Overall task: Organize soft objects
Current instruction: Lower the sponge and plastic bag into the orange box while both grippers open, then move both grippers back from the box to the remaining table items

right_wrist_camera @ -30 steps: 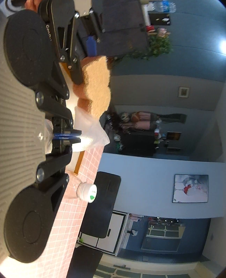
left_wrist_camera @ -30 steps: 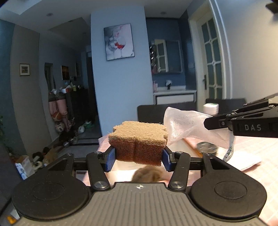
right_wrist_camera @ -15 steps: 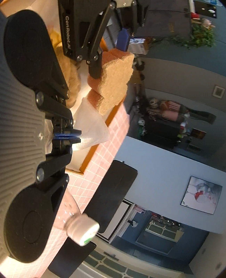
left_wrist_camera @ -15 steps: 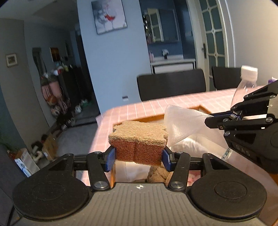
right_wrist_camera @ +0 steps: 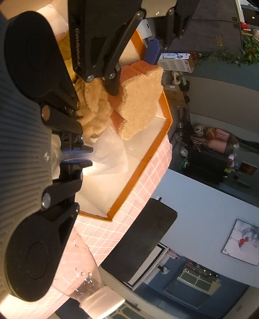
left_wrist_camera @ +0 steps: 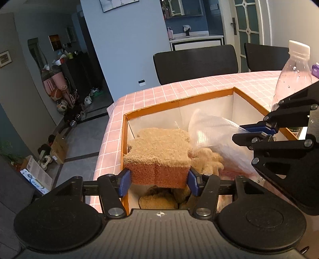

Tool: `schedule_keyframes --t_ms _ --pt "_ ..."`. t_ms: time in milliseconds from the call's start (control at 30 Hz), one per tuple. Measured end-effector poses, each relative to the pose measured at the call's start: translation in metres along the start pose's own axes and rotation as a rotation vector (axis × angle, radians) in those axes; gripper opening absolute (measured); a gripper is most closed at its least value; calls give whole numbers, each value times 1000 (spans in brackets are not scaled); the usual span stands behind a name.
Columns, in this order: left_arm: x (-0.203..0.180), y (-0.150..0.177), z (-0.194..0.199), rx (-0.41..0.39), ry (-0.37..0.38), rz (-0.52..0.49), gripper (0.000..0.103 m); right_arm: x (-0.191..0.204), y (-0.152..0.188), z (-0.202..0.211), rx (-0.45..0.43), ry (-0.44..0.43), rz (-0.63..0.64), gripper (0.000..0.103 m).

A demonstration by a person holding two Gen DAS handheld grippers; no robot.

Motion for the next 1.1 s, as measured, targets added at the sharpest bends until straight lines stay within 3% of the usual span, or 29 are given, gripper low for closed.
schedule_keyframes --t_ms 133,400,533,667,800,1100 --pt "2 3 2 -8 13 1 72 0 1 3 -6 -3 7 34" --pt "-2 7 19 -37 -25 -11 74 5 9 21 -53 22 54 37" --pt "-7 8 34 -70 -70 -42 74 5 14 38 -89 35 68 48" --pt "-9 12 51 -110 -90 -40 74 5 20 60 -138 36 73 49" --pt "-14 20 72 -188 -104 -15 74 1 35 87 -205 18 52 50" --pt "-45 39 120 -408 -51 47 74 -19 83 149 -348 -20 -44 55"
Point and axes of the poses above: each gripper's, at about its wrist camera, not at the fingertips, and z roughly against the way its jaws point, x to its left, y to its underside, the point moved 2 cm from there along -z, roughly the way its jaws point, and after that the axes turned 13 degrees about x, right-handed, at the moved point
